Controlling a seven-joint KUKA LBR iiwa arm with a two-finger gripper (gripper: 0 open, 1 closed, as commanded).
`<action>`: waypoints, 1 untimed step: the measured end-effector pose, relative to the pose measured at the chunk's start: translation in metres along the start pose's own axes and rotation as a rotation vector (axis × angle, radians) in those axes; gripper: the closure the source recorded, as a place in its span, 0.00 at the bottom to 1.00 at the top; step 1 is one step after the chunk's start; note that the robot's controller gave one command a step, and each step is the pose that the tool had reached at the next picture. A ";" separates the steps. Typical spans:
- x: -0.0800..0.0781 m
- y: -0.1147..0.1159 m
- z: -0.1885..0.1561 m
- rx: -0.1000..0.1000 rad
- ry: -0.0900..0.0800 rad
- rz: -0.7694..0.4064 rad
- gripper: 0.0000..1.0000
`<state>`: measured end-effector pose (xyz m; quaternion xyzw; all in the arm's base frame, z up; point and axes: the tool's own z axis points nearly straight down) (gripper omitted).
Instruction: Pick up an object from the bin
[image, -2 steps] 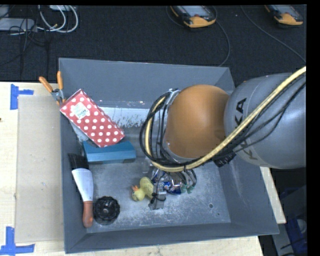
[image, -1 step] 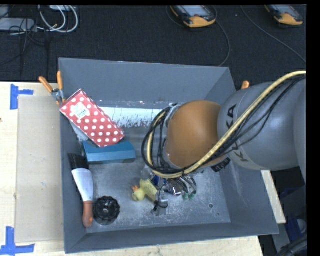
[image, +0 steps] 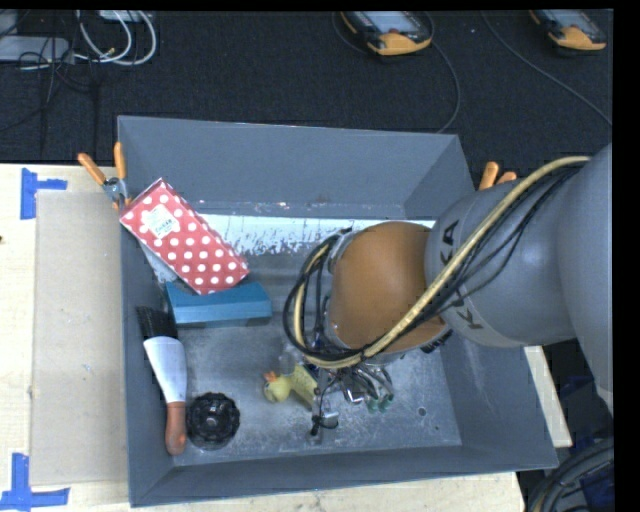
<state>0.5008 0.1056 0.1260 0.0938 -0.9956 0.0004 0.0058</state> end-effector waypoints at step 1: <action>-0.023 -0.031 0.016 -0.002 -0.017 -0.016 0.00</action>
Offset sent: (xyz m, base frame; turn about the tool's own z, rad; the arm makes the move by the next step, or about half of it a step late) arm 0.0338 -0.0370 -0.0252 -0.0117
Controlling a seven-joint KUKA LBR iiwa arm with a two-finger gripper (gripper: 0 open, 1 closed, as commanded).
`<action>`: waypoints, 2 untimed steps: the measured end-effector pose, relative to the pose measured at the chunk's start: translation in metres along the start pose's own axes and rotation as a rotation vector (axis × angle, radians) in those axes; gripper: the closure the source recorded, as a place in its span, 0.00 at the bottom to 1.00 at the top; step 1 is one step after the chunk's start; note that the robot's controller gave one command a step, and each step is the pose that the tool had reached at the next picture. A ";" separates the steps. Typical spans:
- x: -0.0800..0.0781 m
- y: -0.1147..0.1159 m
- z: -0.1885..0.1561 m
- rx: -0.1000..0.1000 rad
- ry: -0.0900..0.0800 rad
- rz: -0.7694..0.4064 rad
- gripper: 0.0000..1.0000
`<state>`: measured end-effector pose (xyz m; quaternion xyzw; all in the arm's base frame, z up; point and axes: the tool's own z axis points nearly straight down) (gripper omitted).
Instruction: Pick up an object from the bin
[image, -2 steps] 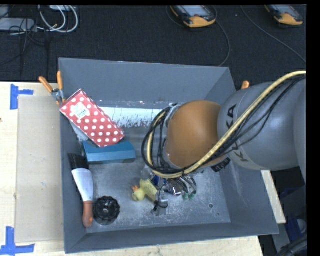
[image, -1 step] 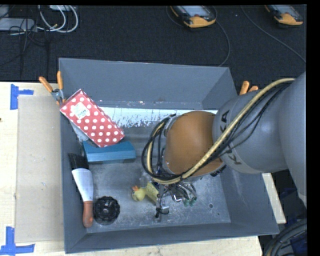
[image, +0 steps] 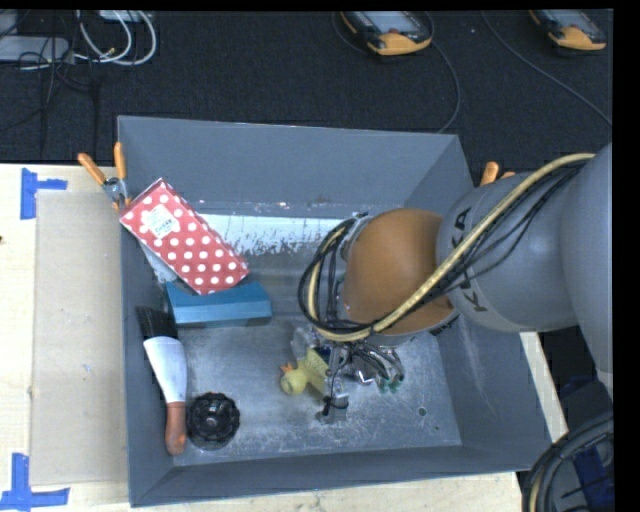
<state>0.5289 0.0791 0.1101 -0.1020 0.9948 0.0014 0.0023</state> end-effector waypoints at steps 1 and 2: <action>-0.004 -0.008 0.005 0.001 0.004 0.005 0.00; -0.010 0.001 0.024 0.001 0.005 -0.192 0.00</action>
Offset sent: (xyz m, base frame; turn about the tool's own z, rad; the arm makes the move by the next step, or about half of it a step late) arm 0.0151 0.0134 -0.0401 -0.3689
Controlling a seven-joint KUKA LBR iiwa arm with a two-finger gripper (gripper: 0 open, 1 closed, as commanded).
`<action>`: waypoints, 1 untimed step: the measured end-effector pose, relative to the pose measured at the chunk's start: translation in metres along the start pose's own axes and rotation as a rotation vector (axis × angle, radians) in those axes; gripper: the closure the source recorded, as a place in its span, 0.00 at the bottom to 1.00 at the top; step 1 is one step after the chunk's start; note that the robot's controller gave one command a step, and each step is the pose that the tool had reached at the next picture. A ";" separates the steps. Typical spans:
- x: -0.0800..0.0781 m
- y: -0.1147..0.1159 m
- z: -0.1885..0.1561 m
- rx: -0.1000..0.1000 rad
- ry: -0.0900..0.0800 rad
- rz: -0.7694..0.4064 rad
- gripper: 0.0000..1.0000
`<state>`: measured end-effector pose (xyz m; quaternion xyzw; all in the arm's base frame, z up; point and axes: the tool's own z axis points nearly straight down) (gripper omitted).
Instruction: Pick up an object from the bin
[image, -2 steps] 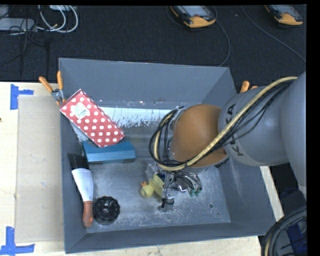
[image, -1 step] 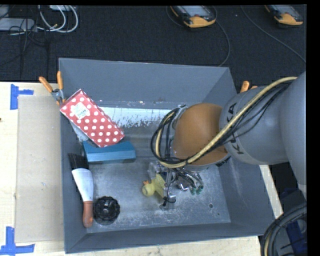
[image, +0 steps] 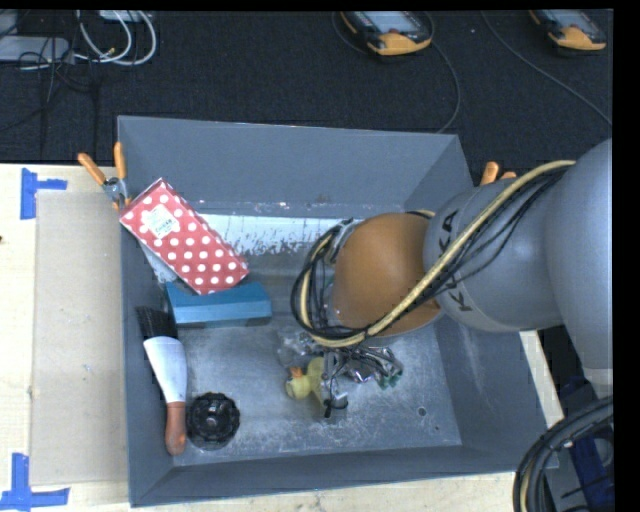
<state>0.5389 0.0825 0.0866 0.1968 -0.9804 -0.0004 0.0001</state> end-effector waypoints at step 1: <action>-0.010 -0.026 0.007 -0.002 -0.002 -0.167 0.00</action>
Offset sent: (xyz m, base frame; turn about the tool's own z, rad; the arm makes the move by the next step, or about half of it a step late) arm 0.0495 -0.0670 -0.0166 -0.1167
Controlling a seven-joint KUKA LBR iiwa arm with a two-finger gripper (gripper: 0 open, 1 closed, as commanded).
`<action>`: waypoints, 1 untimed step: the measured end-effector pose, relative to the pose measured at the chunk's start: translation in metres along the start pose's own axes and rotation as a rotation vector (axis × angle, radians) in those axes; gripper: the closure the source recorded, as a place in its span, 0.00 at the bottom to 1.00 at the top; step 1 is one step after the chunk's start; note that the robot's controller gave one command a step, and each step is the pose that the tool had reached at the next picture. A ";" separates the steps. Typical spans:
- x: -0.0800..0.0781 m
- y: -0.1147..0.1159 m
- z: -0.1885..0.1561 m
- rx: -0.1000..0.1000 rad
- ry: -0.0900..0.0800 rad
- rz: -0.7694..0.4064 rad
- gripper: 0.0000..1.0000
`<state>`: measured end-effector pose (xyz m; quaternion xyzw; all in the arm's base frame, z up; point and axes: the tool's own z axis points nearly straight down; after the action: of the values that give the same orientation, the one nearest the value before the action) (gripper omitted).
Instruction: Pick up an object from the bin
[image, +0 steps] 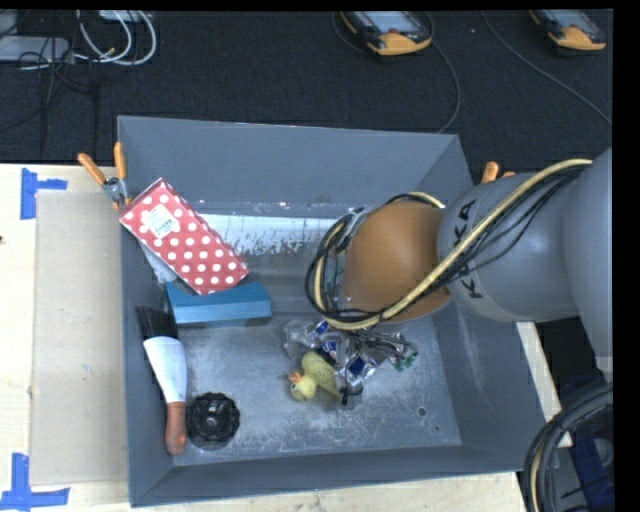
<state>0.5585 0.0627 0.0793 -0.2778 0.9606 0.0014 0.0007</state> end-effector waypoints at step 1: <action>-0.002 -0.055 0.008 0.000 -0.002 0.053 1.00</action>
Offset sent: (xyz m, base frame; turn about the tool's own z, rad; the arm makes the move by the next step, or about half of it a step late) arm 0.0000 0.0000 0.0000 0.0000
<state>0.5896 0.0170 0.0714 -0.2521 0.9677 0.0016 0.0015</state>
